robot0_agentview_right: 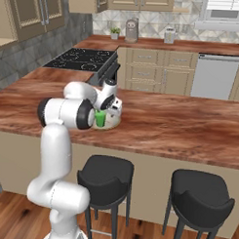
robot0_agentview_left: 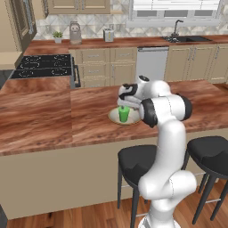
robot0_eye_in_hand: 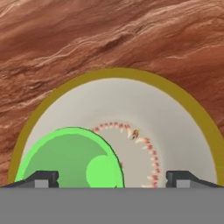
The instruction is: Place the cup inside the bowl on the dining table and move the bowl to any counter.
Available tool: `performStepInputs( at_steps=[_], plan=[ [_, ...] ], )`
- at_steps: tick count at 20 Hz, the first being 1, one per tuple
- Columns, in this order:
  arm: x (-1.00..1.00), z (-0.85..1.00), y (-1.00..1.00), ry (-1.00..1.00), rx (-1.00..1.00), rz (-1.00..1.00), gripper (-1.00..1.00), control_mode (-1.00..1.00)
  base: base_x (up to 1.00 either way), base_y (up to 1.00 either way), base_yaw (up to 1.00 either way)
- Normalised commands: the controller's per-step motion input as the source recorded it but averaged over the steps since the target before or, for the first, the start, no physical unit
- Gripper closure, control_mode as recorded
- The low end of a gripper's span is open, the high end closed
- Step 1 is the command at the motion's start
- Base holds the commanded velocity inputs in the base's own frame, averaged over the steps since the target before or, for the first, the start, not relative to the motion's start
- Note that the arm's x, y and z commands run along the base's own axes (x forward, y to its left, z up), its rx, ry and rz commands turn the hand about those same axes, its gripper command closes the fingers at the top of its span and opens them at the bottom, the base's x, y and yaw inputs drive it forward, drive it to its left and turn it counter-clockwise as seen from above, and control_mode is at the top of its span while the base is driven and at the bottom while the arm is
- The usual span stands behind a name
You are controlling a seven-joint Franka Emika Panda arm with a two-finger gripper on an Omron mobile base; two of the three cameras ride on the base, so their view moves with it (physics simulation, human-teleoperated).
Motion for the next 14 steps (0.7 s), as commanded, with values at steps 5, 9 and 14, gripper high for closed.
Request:
performStepInputs(
  at_steps=[5,9,14],
  plan=[
    [-0.08,0.33,-0.02,-0.06,0.0,0.0,-1.0,-1.0,0.0,0.0,0.0],
    [-0.13,0.25,-0.16,-0.04,0.0,0.01,-1.0,-1.0,0.0,0.0,0.0],
    [-0.16,0.23,-0.25,-0.04,0.0,0.01,-1.0,-1.0,0.0,0.0,0.0]
  ],
)
